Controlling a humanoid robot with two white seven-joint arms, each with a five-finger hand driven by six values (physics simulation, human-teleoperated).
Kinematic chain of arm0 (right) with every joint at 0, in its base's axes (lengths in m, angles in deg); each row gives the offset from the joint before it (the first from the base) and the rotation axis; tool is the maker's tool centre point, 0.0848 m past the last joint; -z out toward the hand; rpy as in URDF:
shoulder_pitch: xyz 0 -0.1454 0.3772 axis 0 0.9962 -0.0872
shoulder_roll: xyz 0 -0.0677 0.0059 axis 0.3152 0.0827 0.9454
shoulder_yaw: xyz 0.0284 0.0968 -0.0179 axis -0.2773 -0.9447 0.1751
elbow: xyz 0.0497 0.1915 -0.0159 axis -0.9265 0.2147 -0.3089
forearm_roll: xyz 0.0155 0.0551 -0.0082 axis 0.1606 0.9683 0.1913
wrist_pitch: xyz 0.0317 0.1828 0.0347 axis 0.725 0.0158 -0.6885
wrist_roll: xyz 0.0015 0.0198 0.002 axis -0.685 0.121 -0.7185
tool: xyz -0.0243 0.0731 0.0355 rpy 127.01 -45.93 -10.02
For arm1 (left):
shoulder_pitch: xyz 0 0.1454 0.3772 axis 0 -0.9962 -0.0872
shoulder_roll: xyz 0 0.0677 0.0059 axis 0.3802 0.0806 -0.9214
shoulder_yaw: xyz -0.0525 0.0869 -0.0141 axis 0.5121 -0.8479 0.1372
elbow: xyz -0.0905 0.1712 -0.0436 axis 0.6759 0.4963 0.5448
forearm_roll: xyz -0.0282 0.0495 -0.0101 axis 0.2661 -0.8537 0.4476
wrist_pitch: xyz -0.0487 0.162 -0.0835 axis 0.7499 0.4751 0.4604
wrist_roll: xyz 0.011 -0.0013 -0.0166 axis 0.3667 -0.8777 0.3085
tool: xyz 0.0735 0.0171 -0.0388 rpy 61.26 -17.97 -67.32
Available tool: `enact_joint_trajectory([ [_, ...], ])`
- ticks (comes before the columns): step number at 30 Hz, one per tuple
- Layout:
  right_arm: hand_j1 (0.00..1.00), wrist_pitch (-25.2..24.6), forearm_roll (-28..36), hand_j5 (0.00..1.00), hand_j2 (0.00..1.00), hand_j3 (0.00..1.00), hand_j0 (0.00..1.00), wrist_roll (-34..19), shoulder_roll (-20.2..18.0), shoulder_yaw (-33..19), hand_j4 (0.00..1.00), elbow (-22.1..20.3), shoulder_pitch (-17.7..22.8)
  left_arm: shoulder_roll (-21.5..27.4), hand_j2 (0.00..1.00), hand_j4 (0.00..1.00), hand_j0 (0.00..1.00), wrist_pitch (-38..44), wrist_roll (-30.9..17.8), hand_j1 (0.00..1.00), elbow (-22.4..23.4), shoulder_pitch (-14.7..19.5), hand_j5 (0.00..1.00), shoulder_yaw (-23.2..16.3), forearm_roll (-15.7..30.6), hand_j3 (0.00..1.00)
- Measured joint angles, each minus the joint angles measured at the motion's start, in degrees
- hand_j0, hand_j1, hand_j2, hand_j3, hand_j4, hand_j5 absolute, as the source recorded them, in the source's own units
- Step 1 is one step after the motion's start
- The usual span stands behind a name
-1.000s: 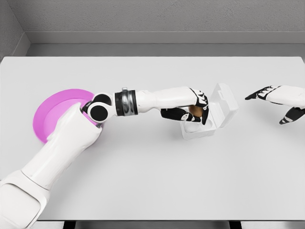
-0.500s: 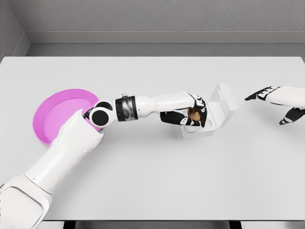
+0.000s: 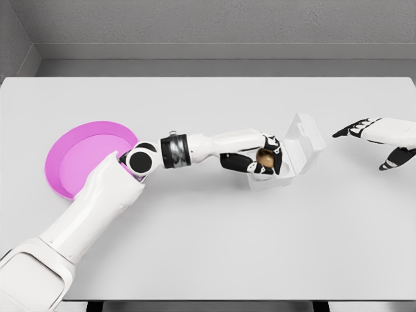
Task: Pack egg into the box and close the box lid
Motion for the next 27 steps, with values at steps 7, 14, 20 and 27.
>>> enact_joint_trajectory([
  [7,1.0,0.0,0.0,1.0,1.0,1.0,1.0,0.0,0.03,0.03,1.0,0.0,0.09,0.08,0.34,0.34,0.34,0.0,0.01,0.34,1.08,-0.09,0.34,0.36,0.29,0.34],
  [14,1.0,0.0,0.0,1.0,1.0,1.0,1.0,0.0,0.04,0.07,1.0,0.03,0.17,0.16,0.34,0.34,0.34,0.0,0.0,0.34,1.73,-0.44,0.34,0.45,0.39,0.34],
  [20,1.0,0.0,-0.01,1.0,1.0,1.0,1.0,0.0,0.11,0.09,1.0,0.83,0.09,0.68,0.34,0.34,0.34,0.01,0.01,0.34,1.81,-0.09,0.34,0.51,0.62,0.34],
  [27,1.0,0.0,-0.01,1.0,1.0,1.0,1.0,0.0,0.12,0.09,1.0,0.93,0.0,-0.39,0.34,0.34,0.34,0.01,-0.01,0.34,4.05,0.0,0.34,0.01,0.11,0.34],
])
